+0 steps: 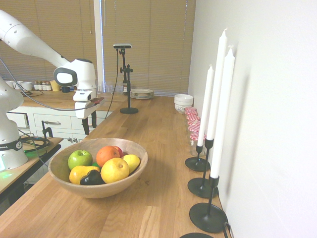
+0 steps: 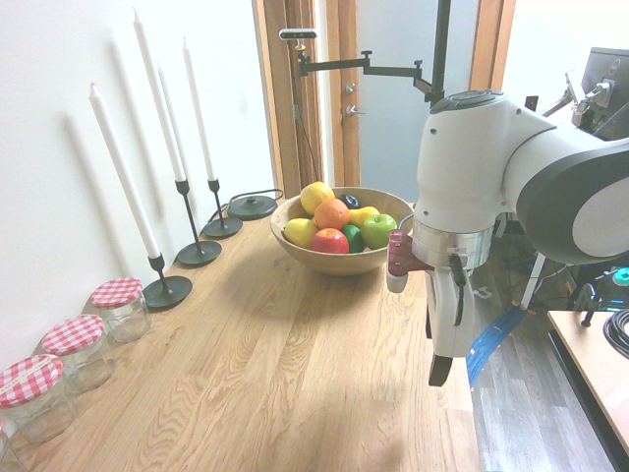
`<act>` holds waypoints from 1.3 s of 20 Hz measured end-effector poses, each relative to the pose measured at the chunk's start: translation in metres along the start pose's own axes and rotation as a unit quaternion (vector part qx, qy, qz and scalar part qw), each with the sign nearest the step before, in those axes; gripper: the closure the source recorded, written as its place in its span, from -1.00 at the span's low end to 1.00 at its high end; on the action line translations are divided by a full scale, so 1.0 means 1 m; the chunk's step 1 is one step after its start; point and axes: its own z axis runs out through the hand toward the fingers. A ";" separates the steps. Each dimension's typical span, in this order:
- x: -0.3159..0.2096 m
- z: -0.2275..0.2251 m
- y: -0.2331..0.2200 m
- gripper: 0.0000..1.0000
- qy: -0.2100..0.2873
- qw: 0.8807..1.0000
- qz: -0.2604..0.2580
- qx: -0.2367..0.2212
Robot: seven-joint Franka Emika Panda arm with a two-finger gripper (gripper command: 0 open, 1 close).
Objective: Take orange out of the basket
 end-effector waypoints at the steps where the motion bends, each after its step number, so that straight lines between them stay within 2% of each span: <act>1: 0.000 0.000 0.000 -1.00 0.000 1.000 0.000 0.000; 5: 0.009 -0.013 -0.004 -1.00 0.005 1.000 0.001 0.006; 13: 0.105 -0.111 0.004 -1.00 0.039 0.997 0.047 0.038; 20: 0.219 -0.149 0.052 -1.00 0.050 0.992 0.109 0.038; 26: 0.300 -0.167 0.124 -1.00 0.043 0.984 0.166 0.046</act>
